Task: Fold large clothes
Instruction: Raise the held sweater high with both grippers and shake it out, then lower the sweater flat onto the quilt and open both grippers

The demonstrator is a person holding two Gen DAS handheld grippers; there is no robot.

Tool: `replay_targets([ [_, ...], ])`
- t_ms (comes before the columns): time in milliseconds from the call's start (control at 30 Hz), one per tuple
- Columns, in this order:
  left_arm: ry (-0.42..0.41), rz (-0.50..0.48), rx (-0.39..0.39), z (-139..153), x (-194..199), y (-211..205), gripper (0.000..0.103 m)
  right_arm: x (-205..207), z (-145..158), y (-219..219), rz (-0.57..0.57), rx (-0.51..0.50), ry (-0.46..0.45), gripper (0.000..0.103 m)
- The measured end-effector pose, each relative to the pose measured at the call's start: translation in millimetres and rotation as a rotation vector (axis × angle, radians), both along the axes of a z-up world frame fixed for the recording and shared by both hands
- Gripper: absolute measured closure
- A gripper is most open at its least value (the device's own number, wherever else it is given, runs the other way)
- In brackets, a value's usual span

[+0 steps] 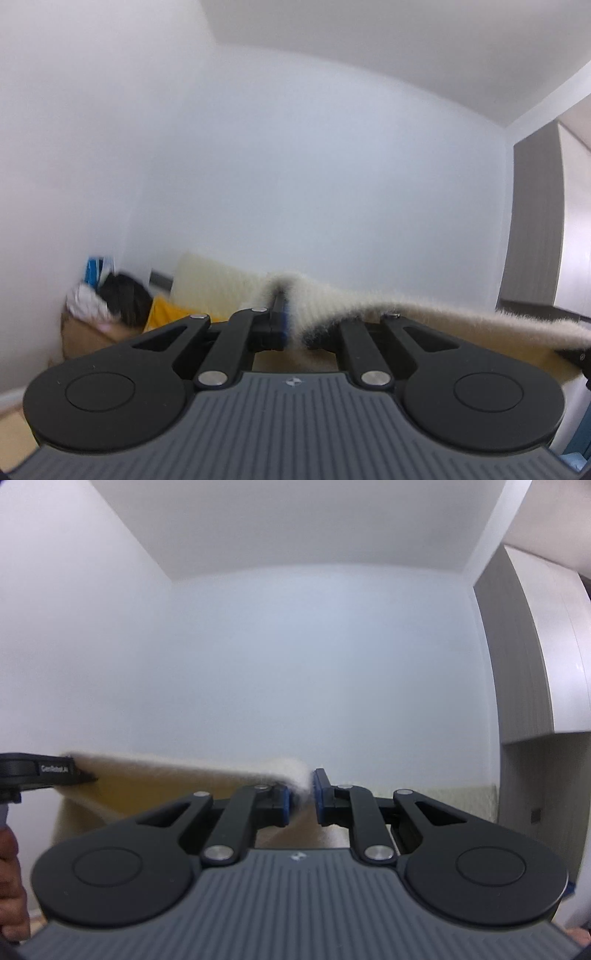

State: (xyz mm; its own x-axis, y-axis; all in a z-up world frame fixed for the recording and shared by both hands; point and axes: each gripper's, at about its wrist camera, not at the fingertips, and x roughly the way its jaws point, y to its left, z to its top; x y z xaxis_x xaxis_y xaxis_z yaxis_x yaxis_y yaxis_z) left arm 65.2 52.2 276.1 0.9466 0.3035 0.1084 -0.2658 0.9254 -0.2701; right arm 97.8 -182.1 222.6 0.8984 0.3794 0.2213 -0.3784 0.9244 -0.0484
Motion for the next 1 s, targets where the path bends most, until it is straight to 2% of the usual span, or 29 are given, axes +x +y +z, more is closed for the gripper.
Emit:
replay_targets([
  [167, -0.025, -0.005, 0.046, 58, -36, -2, 0.095, -32, 49, -7, 0.036, 0.036, -0.052, 0.088],
  [300, 0.009, -0.019, 0.074, 79, -45, 9, 0.095, -36, 77, -9, 0.089, 0.069, -0.026, 0.088],
  [400, 0.059, -0.015, 0.07, 67, -33, 23, 0.095, -17, 81, 2, 0.11, 0.051, 0.02, 0.088],
  [500, 0.113, -0.008, 0.061, 45, -11, 41, 0.095, 20, 68, 16, 0.129, 0.033, 0.099, 0.088],
  [667, 0.232, -0.022, -0.004, 6, 70, 81, 0.095, 99, 36, 48, 0.118, -0.014, 0.214, 0.088],
  [767, 0.293, -0.012, -0.026, -22, 135, 108, 0.095, 162, 17, 72, 0.106, -0.026, 0.287, 0.088],
  [933, 0.389, -0.015, -0.055, -77, 270, 168, 0.095, 285, -30, 119, 0.052, -0.071, 0.397, 0.089],
  [1000, 0.442, -0.01, -0.062, -112, 333, 195, 0.095, 330, -58, 137, 0.036, -0.085, 0.426, 0.089],
])
